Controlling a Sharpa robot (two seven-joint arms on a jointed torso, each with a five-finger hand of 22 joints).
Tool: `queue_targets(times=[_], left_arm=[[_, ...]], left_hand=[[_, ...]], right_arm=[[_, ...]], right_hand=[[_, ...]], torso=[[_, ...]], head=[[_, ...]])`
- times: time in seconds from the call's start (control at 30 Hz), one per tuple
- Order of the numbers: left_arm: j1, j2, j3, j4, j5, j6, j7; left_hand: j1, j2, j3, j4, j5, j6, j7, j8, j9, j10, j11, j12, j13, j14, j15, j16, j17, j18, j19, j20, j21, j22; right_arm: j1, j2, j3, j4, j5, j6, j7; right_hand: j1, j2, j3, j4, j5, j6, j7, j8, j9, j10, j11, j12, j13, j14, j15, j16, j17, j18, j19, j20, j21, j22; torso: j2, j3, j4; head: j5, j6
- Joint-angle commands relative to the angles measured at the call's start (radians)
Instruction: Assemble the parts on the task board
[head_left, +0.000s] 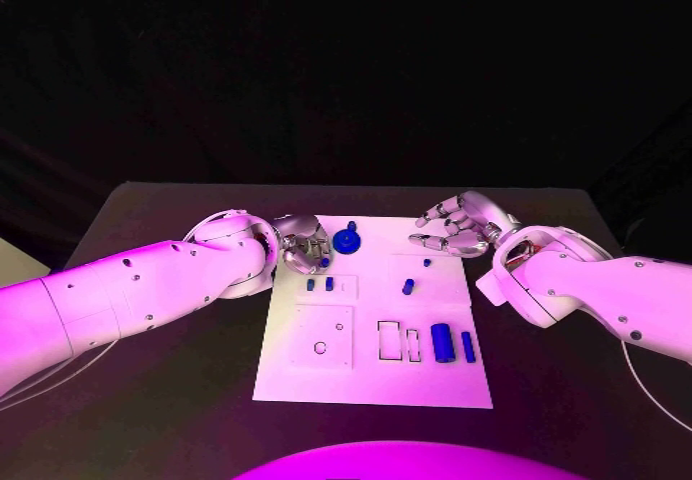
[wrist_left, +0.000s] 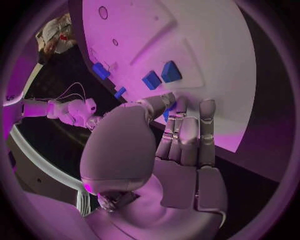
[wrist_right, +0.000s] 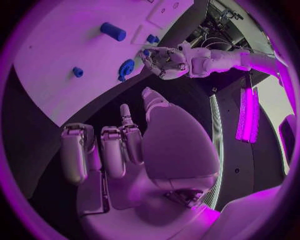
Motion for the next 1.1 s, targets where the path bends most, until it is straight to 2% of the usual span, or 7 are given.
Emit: queue_targets(times=[0.03,0.43,0.57,0.67,0.77,0.97,1.1], left_arm=[[-0.001,0.0,0.0,0.002,0.004,0.0,0.004],[-0.002,-0.005,0.001,0.006,0.007,-0.017,0.009],[-0.003,-0.008,0.001,0.008,0.01,-0.026,0.012],[-0.004,-0.01,0.001,0.009,0.014,-0.036,0.017],[-0.005,-0.012,0.002,0.011,0.017,-0.045,0.023],[-0.006,-0.015,0.002,0.015,0.021,-0.056,0.03],[-0.007,-0.018,0.003,0.019,0.023,-0.054,0.034]], left_hand=[[-0.011,-0.001,-0.003,-0.004,0.005,-0.009,0.001,-0.008,-0.001,-0.001,0.006,-0.006,0.001,-0.004,0.004,0.002,-0.002,0.003,-0.007,-0.003,-0.007,-0.002],[-0.013,-0.004,-0.002,-0.006,0.006,-0.024,0.003,-0.022,-0.004,0.004,0.005,-0.007,0.004,-0.004,0.004,0.003,-0.002,0.004,-0.006,-0.002,-0.008,-0.003],[-0.014,-0.006,0.001,-0.01,0.006,-0.054,0.003,-0.045,-0.01,0.01,-0.001,-0.008,0.009,-0.001,0.0,0.005,0.0,0.003,0.0,-0.004,-0.007,0.001],[-0.014,-0.008,0.001,-0.012,0.006,-0.091,-0.006,-0.07,-0.019,0.015,-0.006,-0.006,0.015,0.003,-0.005,0.009,0.007,0.002,0.005,-0.008,-0.005,0.004],[-0.013,-0.009,-0.001,-0.014,0.006,-0.108,-0.011,-0.08,-0.023,0.019,-0.01,-0.003,0.02,0.007,-0.008,0.012,0.014,0.001,0.012,-0.01,-0.001,0.009],[-0.012,-0.008,-0.002,-0.015,0.006,-0.114,-0.016,-0.085,-0.024,0.024,-0.014,0.002,0.024,0.013,-0.011,0.016,0.025,-0.001,0.02,-0.012,0.004,0.018],[-0.01,-0.005,-0.003,-0.017,0.006,-0.099,-0.018,-0.078,-0.021,0.029,-0.018,0.01,0.032,0.017,-0.015,0.02,0.031,-0.002,0.025,-0.015,0.007,0.022]], right_arm=[[-0.001,0.001,0.0,0.0,-0.005,0.007,0.012],[-0.001,-0.001,0.0,0.0,-0.005,0.007,0.011],[-0.001,-0.001,0.0,0.0,-0.005,0.007,0.011],[-0.001,-0.001,0.0,0.0,-0.005,0.007,0.01],[-0.001,-0.002,0.0,0.0,-0.005,0.007,0.01],[-0.001,-0.002,0.0,-0.001,-0.005,0.006,0.01],[-0.001,-0.003,0.0,-0.001,-0.005,0.007,0.01]], right_hand=[[0.002,0.002,0.006,0.001,0.005,-0.001,-0.003,0.004,0.0,0.005,-0.006,-0.005,0.16,0.086,-0.009,-0.006,0.187,0.013,0.056,-0.007,-0.004,0.2],[-0.001,0.002,0.007,0.002,0.005,-0.002,-0.003,0.005,0.0,0.004,-0.006,-0.007,0.159,0.086,-0.009,-0.007,0.185,0.014,0.055,-0.007,-0.006,0.199],[-0.001,0.002,0.007,0.002,0.005,-0.002,-0.003,0.005,0.0,0.004,-0.006,-0.007,0.159,0.086,-0.009,-0.007,0.185,0.014,0.055,-0.007,-0.006,0.199],[-0.001,0.002,0.007,0.002,0.005,-0.002,-0.003,0.005,0.0,0.004,-0.006,-0.007,0.159,0.086,-0.009,-0.007,0.185,0.014,0.055,-0.007,-0.006,0.199],[-0.001,0.002,0.007,0.002,0.005,-0.002,-0.003,0.005,0.0,0.004,-0.006,-0.007,0.159,0.086,-0.009,-0.007,0.185,0.014,0.055,-0.007,-0.006,0.199],[-0.001,0.002,0.007,0.002,0.005,-0.002,-0.003,0.005,0.0,0.004,-0.006,-0.007,0.159,0.086,-0.009,-0.007,0.185,0.014,0.055,-0.007,-0.006,0.199],[-0.001,0.002,0.007,0.002,0.005,-0.002,-0.003,0.005,0.0,0.004,-0.006,-0.007,0.159,0.086,-0.009,-0.007,0.185,0.014,0.055,-0.007,-0.006,0.199]], torso=[[0.001,0.0001,0.0004],[0.0,0.0007,0.0001],[0.0,0.0004,0.0004],[0.0,0.0004,0.0006],[0.0,0.0004,0.0006],[0.001,0.0001,0.0],[0.0,0.0,0.0002]], head=[[0.0,0.0],[0.0,-0.001],[-0.001,0.0],[-0.001,0.0],[-0.001,0.0],[-0.001,0.001],[-0.001,0.001]])
